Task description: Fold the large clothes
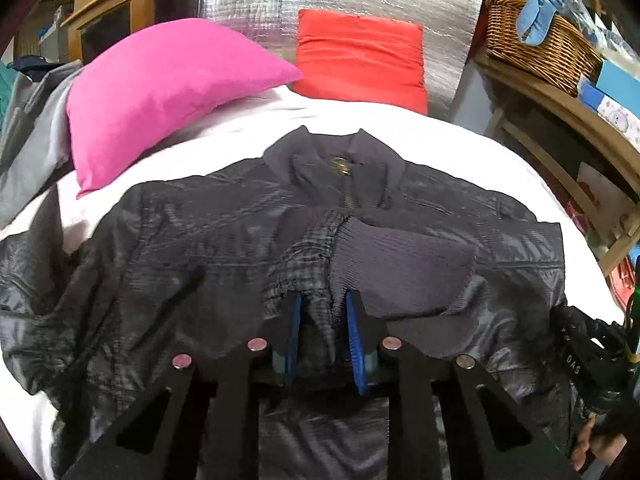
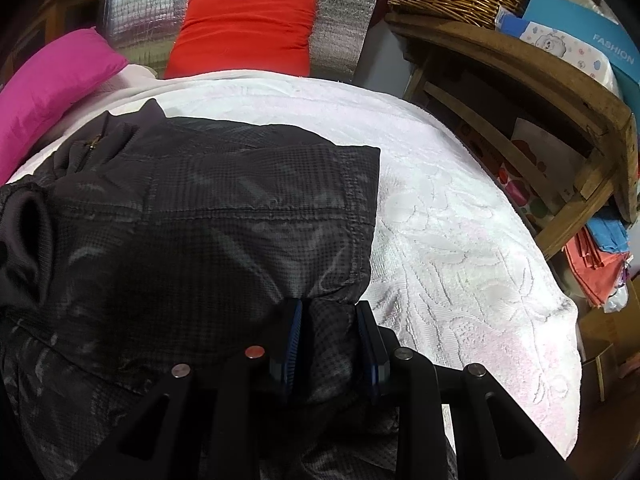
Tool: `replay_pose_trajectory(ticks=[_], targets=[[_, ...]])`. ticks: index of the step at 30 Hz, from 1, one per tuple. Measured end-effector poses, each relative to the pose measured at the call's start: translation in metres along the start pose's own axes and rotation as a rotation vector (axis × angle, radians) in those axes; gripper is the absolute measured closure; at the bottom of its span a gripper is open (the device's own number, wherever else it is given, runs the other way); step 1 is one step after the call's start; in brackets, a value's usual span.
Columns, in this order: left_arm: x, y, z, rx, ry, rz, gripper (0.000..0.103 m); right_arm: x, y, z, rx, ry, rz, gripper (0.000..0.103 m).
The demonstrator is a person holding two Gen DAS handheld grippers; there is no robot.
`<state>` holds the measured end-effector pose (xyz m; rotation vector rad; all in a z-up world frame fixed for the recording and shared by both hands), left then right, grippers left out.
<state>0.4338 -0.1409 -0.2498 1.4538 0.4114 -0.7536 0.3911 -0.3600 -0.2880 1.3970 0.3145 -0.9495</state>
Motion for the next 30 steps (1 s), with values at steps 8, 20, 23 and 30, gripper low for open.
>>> replay_pose_trajectory(ticks=[8, 20, 23, 30], targets=[[-0.013, -0.007, -0.034, -0.116, -0.079, -0.035, 0.083, -0.002, -0.001, -0.003, -0.007, -0.015, 0.006, 0.073], [-0.038, -0.02, -0.139, -0.245, 0.033, -0.047, 0.086, -0.003, -0.002, -0.004, -0.014, -0.031, 0.008, 0.073], [-0.048, -0.015, -0.151, -0.268, 0.052, -0.019, 0.086, -0.002, -0.001, -0.006, -0.021, -0.041, 0.007, 0.073], [-0.051, -0.01, -0.134, -0.241, -0.019, -0.001, 0.052, -0.003, -0.002, -0.008, -0.033, -0.053, 0.009, 0.072]])
Point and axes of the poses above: each gripper's, at about its wrist camera, not at the fingertips, and x roughly the way its jaws point, z to its right, y to its top, the point moved 6 cm from there along x, roughly the way its jaws point, and after that the axes turned 5 degrees about z, right-handed, at the moved point
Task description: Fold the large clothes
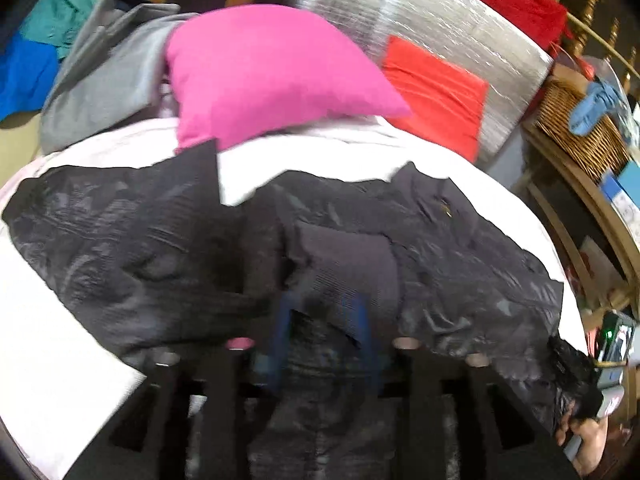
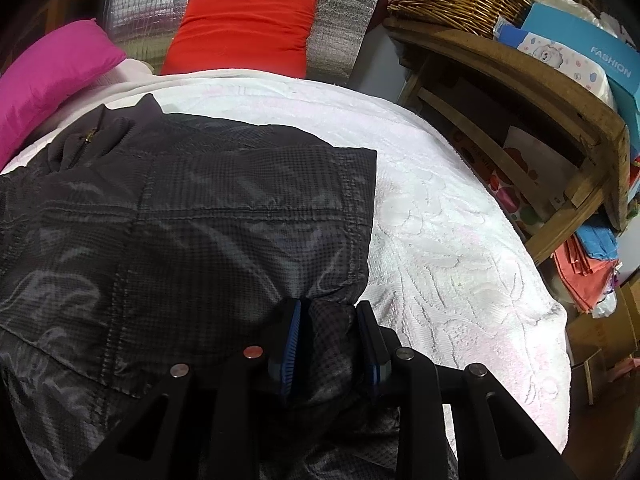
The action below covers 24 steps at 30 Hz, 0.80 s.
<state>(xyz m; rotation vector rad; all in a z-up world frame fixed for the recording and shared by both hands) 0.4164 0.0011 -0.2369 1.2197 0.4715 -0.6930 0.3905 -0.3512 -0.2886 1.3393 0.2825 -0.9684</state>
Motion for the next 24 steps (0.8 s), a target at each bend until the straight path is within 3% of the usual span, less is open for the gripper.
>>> replay_pose_trajectory(ticks=[1, 6, 9, 14, 18, 21, 24], targets=[[0.003, -0.003, 0.005, 0.008, -0.003, -0.007, 0.043, 0.0, 0.0, 0.0, -0.002, -0.003, 0.0, 0.072], [0.037, -0.018, 0.037, 0.107, 0.005, -0.071, 0.042, -0.002, -0.001, 0.001, 0.012, 0.02, 0.002, 0.072], [0.06, -0.031, 0.04, 0.163, 0.103, -0.132, 0.052, 0.003, 0.001, 0.015, 0.088, 0.097, -0.02, 0.072], [0.06, -0.033, 0.043, 0.134, 0.061, -0.137, 0.065, 0.013, 0.003, 0.05, 0.347, 0.295, -0.1, 0.082], [0.047, -0.033, 0.041, 0.117, 0.027, -0.133, 0.068, 0.015, 0.0, 0.052, 0.362, 0.321, -0.121, 0.082], [0.049, -0.048, 0.04, 0.107, 0.033, -0.177, 0.068, 0.017, -0.002, 0.051, 0.32, 0.299, -0.148, 0.076], [0.042, -0.05, 0.042, 0.119, 0.025, -0.175, 0.068, 0.012, 0.002, 0.061, 0.357, 0.279, -0.174, 0.054]])
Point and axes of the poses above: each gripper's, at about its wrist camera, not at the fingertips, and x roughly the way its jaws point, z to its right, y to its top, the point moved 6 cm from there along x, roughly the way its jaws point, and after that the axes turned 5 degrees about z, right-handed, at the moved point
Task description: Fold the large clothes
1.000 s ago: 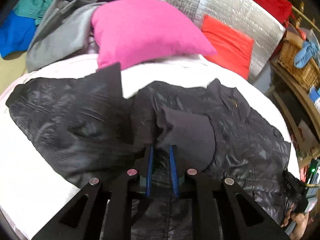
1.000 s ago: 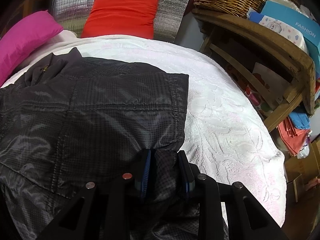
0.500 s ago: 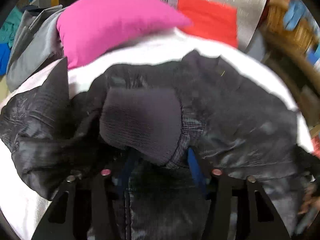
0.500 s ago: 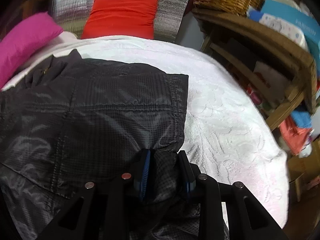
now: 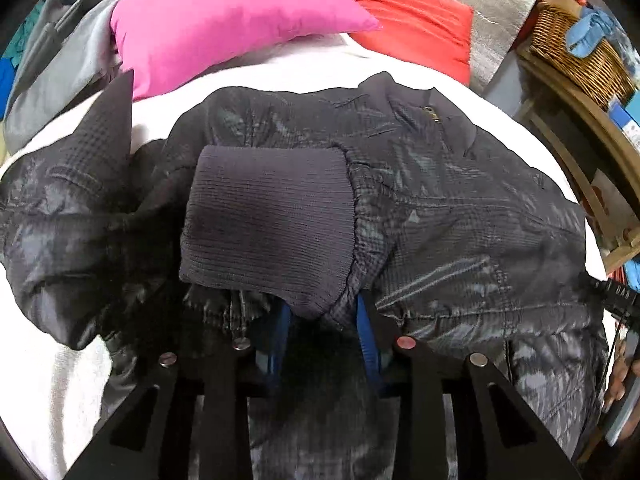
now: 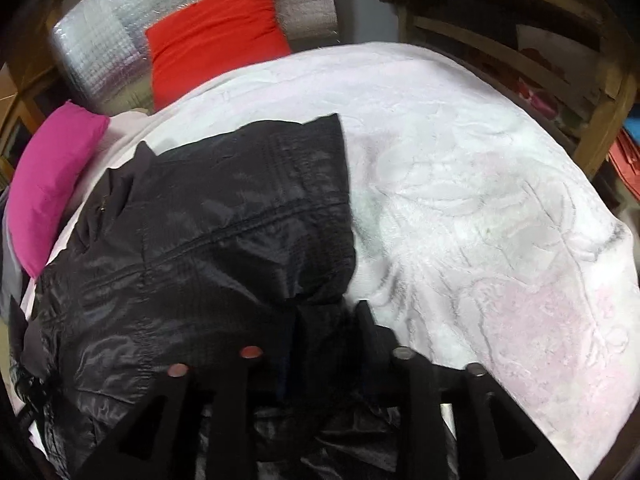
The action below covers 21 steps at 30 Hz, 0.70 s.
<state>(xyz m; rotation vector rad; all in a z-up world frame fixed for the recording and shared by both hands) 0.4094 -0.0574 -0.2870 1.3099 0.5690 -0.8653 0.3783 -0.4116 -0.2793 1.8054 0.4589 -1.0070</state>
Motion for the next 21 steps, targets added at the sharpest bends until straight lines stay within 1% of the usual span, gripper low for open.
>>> replay_pose_trajectory(ticks=[1, 3, 5, 6, 7, 8, 9, 11, 12, 14, 16, 17, 18, 19, 20, 21], targets=[[-0.004, 0.0, -0.001, -0.005, -0.015, 0.002, 0.068, -0.007, 0.003, 0.001, 0.024, 0.007, 0.02, 0.043], [-0.014, 0.001, -0.006, -0.041, -0.062, 0.002, 0.068, -0.031, 0.011, 0.003, 0.051, 0.008, 0.114, 0.041], [-0.028, 0.004, -0.014, -0.084, -0.113, 0.018, 0.066, -0.053, 0.017, -0.001, 0.035, 0.0, 0.202, 0.034], [-0.039, 0.008, -0.02, -0.103, -0.127, 0.046, 0.066, -0.064, 0.019, -0.006, 0.023, 0.013, 0.249, 0.033], [-0.051, 0.012, -0.027, -0.108, -0.119, 0.085, 0.066, -0.07, 0.019, -0.012, 0.013, 0.027, 0.274, 0.033], [-0.067, 0.017, -0.037, -0.11, -0.098, 0.144, 0.063, -0.076, 0.017, -0.019, 0.0, 0.047, 0.293, 0.033], [-0.078, 0.02, -0.044, -0.114, -0.082, 0.183, 0.059, -0.078, 0.015, -0.025, -0.007, 0.063, 0.293, 0.033], [-0.104, 0.029, -0.073, -0.168, -0.042, 0.28, 0.025, -0.076, 0.009, -0.038, -0.013, 0.114, 0.264, 0.033], [-0.117, 0.033, -0.095, -0.229, -0.016, 0.33, 0.021, -0.073, 0.003, -0.046, -0.012, 0.147, 0.238, 0.033], [-0.128, 0.033, -0.132, -0.328, 0.035, 0.359, 0.02, -0.065, -0.005, -0.054, -0.012, 0.191, 0.206, 0.033], [-0.125, 0.026, -0.18, -0.466, 0.083, 0.329, 0.02, -0.063, -0.016, -0.067, -0.03, 0.232, 0.187, 0.034], [-0.122, 0.02, -0.198, -0.529, 0.095, 0.311, 0.02, -0.062, -0.022, -0.073, -0.048, 0.245, 0.181, 0.039], [-0.117, 0.012, -0.22, -0.613, 0.099, 0.289, 0.02, -0.061, -0.027, -0.083, -0.081, 0.258, 0.172, 0.044], [-0.11, 0.004, -0.239, -0.697, 0.085, 0.269, 0.02, -0.06, -0.033, -0.094, -0.108, 0.264, 0.165, 0.052], [-0.103, -0.002, -0.256, -0.774, 0.056, 0.253, 0.021, -0.062, -0.041, -0.102, -0.124, 0.265, 0.163, 0.053], [-0.099, -0.006, -0.265, -0.819, 0.033, 0.245, 0.021, -0.061, -0.045, -0.11, -0.149, 0.266, 0.161, 0.053]])
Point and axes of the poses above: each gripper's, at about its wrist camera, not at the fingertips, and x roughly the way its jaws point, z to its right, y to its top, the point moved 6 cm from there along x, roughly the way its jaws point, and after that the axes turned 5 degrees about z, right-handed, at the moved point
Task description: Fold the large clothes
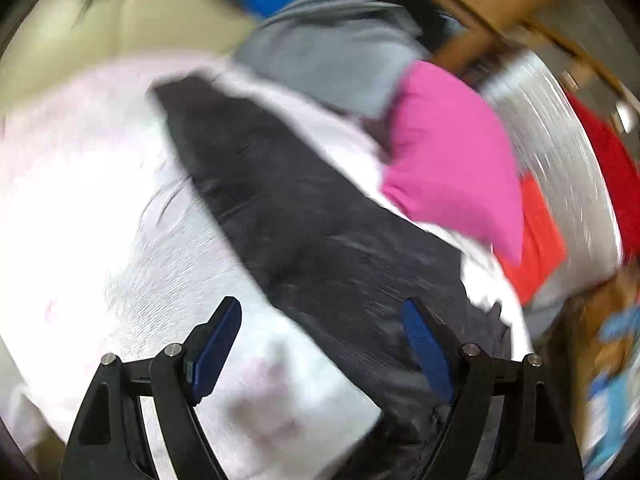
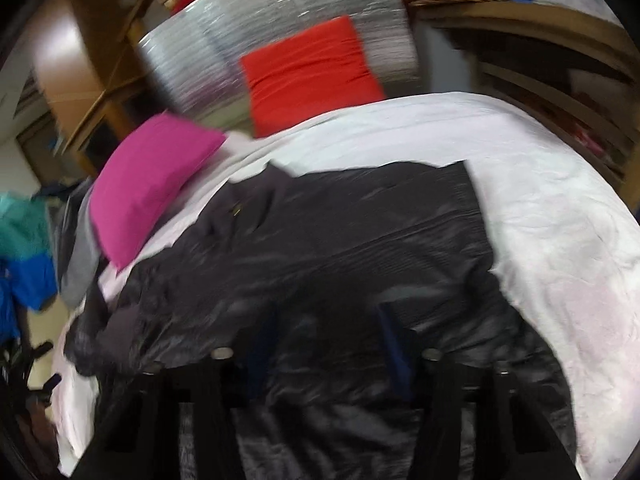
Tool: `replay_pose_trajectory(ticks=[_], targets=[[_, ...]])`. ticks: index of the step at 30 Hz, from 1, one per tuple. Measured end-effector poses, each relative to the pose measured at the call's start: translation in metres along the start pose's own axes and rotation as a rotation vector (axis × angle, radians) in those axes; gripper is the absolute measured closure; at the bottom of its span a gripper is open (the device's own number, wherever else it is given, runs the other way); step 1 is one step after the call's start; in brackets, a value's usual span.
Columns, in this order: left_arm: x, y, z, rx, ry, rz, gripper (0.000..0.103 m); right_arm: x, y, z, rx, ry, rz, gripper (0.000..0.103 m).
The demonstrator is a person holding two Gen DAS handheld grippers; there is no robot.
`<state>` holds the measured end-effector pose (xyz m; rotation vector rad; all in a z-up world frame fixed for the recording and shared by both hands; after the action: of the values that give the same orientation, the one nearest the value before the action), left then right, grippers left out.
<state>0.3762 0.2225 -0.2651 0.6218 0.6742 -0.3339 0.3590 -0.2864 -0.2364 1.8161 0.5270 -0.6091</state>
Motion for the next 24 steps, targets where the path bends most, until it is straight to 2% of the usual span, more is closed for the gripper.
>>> replay_pose_trajectory(ticks=[3, 6, 7, 8, 12, 14, 16, 17, 21, 24], targets=[[0.017, 0.01, -0.023, -0.121, -0.04, -0.037, 0.022, 0.006, -0.005, -0.011, -0.015, 0.01, -0.012, 0.053], [0.032, 0.015, -0.025, -0.145, -0.08, -0.041, 0.036, 0.011, -0.006, -0.012, -0.001, 0.01, -0.025, 0.053], [0.039, 0.018, -0.024, -0.14, -0.09, -0.049, 0.046, 0.013, -0.006, -0.009, 0.004, 0.005, -0.031, 0.053], [0.046, 0.02, -0.023, -0.135, -0.1, -0.057, 0.051, 0.013, -0.006, -0.007, 0.008, 0.001, -0.036, 0.053], [0.069, 0.028, -0.022, -0.164, -0.135, -0.072, 0.06, 0.019, -0.008, 0.007, 0.054, -0.013, -0.068, 0.053], [0.07, 0.032, -0.023, -0.182, -0.137, -0.071, 0.071, 0.021, -0.008, 0.014, 0.073, -0.021, -0.074, 0.053], [0.073, 0.033, -0.023, -0.167, -0.114, -0.061, 0.086, 0.021, -0.006, 0.019, 0.078, -0.031, -0.069, 0.053], [0.075, 0.033, -0.022, -0.152, -0.099, -0.055, 0.09, 0.021, -0.005, 0.022, 0.082, -0.033, -0.066, 0.053], [0.066, 0.035, -0.002, -0.071, -0.064, 0.001, 0.096, 0.019, 0.001, 0.03, 0.11, -0.024, -0.055, 0.053], [0.049, 0.036, 0.032, 0.03, -0.081, 0.069, 0.098, 0.016, 0.005, 0.036, 0.12, -0.025, -0.041, 0.053]])
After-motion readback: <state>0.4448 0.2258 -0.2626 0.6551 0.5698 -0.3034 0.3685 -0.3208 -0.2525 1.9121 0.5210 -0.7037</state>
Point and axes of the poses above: each gripper's, at about its wrist camera, not at the fingertips, and x roughly the way its jaws point, z to its right, y to its top, the point moved 6 cm from there along x, roughly the way its jaws point, and after that the axes turned 5 degrees about z, right-handed, at the moved point
